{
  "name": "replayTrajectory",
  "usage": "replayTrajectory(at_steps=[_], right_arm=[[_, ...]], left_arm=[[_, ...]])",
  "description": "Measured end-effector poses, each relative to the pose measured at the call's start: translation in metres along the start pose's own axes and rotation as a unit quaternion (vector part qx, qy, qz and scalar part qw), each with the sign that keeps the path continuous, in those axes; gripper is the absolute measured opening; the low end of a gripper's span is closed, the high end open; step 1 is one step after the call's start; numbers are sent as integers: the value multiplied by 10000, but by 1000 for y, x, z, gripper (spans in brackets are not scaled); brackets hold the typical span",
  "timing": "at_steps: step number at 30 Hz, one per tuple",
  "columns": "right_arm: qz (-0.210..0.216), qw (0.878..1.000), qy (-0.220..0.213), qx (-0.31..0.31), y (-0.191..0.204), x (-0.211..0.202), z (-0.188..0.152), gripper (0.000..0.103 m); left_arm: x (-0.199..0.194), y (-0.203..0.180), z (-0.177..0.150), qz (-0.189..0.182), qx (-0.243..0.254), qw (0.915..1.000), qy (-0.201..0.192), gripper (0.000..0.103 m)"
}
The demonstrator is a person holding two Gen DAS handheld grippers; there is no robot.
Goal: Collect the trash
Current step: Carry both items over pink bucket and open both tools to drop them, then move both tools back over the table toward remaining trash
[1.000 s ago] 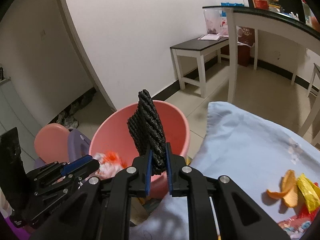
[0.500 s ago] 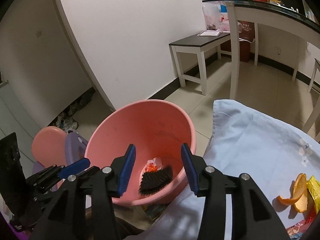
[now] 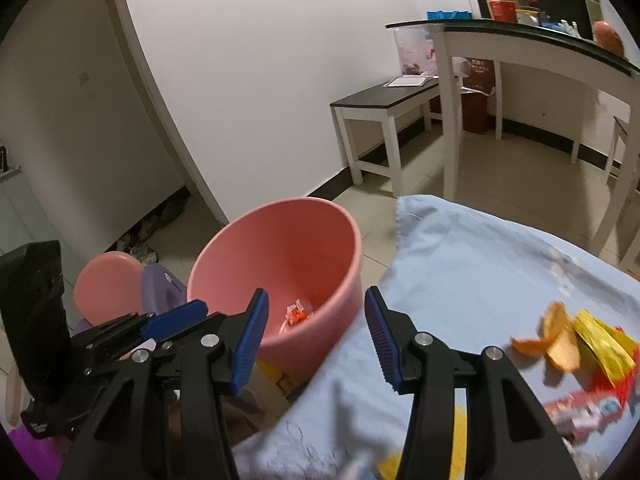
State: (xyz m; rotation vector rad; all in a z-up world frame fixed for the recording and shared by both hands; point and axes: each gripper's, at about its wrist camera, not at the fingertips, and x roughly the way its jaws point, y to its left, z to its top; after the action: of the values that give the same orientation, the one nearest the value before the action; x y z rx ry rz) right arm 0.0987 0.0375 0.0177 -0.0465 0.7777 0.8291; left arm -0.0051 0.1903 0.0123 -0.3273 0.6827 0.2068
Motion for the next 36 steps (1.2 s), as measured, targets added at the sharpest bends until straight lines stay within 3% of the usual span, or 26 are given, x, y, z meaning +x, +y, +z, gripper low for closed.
replayTrajectory(at_steps=[9, 16, 26, 36], right_arm=[[-453, 9986, -242, 133, -38, -69, -30, 49], [-1046, 9933, -359, 349, -82, -119, -61, 49], [-1437, 9860, -211, 815, -129, -136, -98, 49], [-1353, 9873, -152, 824, -133, -135, -109, 49]], left_arm=[[-2, -48, -12, -357, 323, 9987, 191, 38], [2, -83, -25, -674, 684, 9946, 386, 38], [26, -119, -49, -939, 1184, 9845, 886, 38], [57, -125, -68, -785, 1232, 9795, 1385, 38]])
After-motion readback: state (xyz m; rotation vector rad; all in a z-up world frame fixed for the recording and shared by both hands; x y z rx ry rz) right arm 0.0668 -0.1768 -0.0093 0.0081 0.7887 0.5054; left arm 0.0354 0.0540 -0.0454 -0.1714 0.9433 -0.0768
